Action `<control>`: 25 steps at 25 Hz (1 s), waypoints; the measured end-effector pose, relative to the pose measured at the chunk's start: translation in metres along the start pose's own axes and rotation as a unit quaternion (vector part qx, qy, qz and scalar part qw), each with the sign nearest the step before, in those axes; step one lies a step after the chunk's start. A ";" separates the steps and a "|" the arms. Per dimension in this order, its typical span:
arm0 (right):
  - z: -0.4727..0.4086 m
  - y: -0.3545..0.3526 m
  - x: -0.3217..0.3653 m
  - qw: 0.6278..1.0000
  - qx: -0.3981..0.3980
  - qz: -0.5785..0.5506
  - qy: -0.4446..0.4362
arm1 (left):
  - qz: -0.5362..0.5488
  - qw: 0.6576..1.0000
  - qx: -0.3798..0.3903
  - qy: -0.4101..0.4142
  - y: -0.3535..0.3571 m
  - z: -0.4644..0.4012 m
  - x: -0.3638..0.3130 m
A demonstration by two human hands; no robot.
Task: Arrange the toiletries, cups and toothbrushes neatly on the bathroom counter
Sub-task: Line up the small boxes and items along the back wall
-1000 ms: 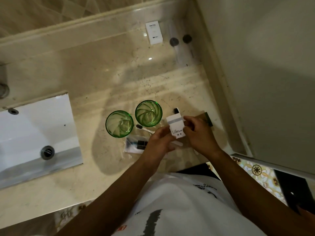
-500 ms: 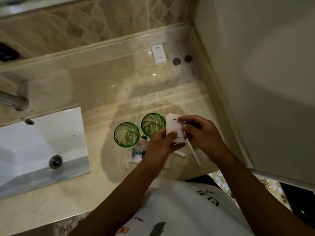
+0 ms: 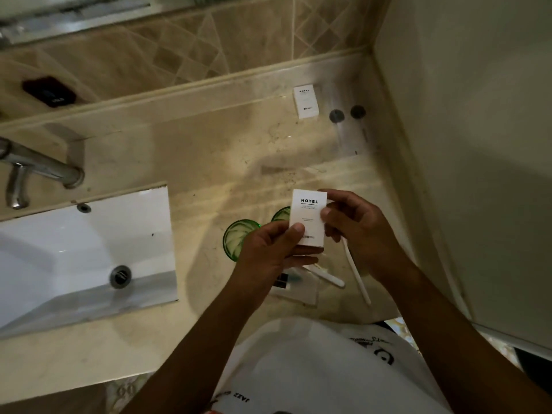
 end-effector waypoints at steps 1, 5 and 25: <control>-0.004 0.003 -0.002 1.000 -0.003 0.002 0.004 | -0.018 1.000 -0.021 0.010 -0.006 -0.002 -0.001; -0.027 0.015 -0.007 0.999 -0.014 0.001 0.029 | -0.047 0.993 -0.100 0.031 -0.038 -0.015 -0.012; -0.232 0.018 0.003 0.969 -0.063 0.241 -0.003 | -0.187 0.962 -0.189 0.057 -0.069 -0.241 -0.082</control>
Point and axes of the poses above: each hand's wrist, its own z-axis away from the middle knuckle, its own y-axis out of the palm, x = y × z, the point moved 10 cm from there along -z, towards the middle knuckle, and after that the axes turned 3 degrees about -z, right-handed, at the moved point
